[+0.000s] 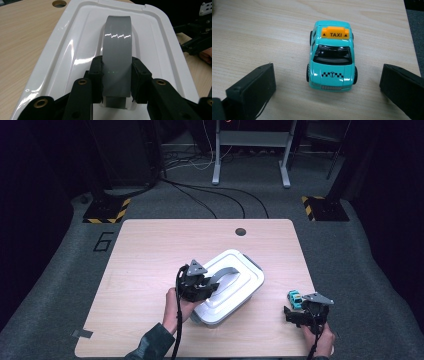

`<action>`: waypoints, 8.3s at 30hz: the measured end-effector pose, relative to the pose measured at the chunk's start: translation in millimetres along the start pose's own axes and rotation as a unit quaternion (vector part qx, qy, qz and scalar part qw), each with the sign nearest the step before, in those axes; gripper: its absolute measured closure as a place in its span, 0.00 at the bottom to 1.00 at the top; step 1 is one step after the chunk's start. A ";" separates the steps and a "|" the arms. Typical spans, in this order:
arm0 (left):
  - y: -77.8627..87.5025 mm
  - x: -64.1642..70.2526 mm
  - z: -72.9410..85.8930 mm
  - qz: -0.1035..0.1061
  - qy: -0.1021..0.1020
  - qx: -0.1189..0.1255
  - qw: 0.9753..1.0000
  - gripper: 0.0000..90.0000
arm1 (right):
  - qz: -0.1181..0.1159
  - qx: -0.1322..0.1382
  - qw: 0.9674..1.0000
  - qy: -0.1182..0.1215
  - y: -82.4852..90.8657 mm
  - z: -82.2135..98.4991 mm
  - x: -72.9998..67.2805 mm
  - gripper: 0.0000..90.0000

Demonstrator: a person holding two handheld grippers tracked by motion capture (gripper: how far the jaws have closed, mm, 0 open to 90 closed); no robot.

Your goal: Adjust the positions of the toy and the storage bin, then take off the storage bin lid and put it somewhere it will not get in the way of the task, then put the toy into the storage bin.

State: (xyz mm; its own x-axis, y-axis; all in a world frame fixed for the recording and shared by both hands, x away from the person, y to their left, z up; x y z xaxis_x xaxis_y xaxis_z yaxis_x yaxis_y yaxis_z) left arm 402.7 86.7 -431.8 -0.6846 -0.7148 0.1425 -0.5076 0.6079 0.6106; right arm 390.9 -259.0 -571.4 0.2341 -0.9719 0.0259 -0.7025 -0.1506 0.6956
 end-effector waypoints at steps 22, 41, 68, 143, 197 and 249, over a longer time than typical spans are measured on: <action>-20.2 5.2 -30.5 0.008 -0.028 -0.015 0.999 0.74 | 0.000 0.000 1.000 0.000 0.0 0.0 0.0 0.00; 28.7 -8.0 -57.5 0.010 -0.020 0.042 0.999 0.74 | 0.000 0.000 1.000 0.002 0.0 0.0 0.2 0.00; 97.6 -83.7 -46.8 -0.077 0.031 0.087 0.993 0.74 | 0.000 0.000 1.000 0.001 -0.1 0.0 0.0 0.00; 55.0 -264.6 129.8 -0.266 0.242 0.031 0.933 0.74 | 0.001 0.000 1.000 0.000 0.0 0.0 -0.1 0.00; 83.6 -126.5 146.9 -0.168 0.155 0.072 0.971 0.00 | 0.002 -0.001 1.000 -0.001 -0.1 -0.2 -0.1 0.00; 3.1 -74.4 169.6 -0.125 0.023 -0.043 0.991 0.01 | -0.018 -0.010 1.000 0.018 -0.9 -2.3 0.3 0.00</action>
State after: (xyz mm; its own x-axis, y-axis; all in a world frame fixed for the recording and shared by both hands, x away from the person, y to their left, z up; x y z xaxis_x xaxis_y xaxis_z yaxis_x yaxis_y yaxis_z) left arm 363.3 200.4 -572.6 -0.5166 -0.8561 0.0122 -0.6108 0.3785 0.6954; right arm 393.1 -258.8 -570.4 0.2830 -0.9588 0.0261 -0.6797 -0.1812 0.7107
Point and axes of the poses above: each handheld gripper's, and its own axes: y roughly backward along the jaws, z roughly out of its underside, x roughly to its right, the point moved 6 cm from there along -y, roughly forward along the jaws, and after that the axes turned 2 degrees about y, right-handed, at the moved point
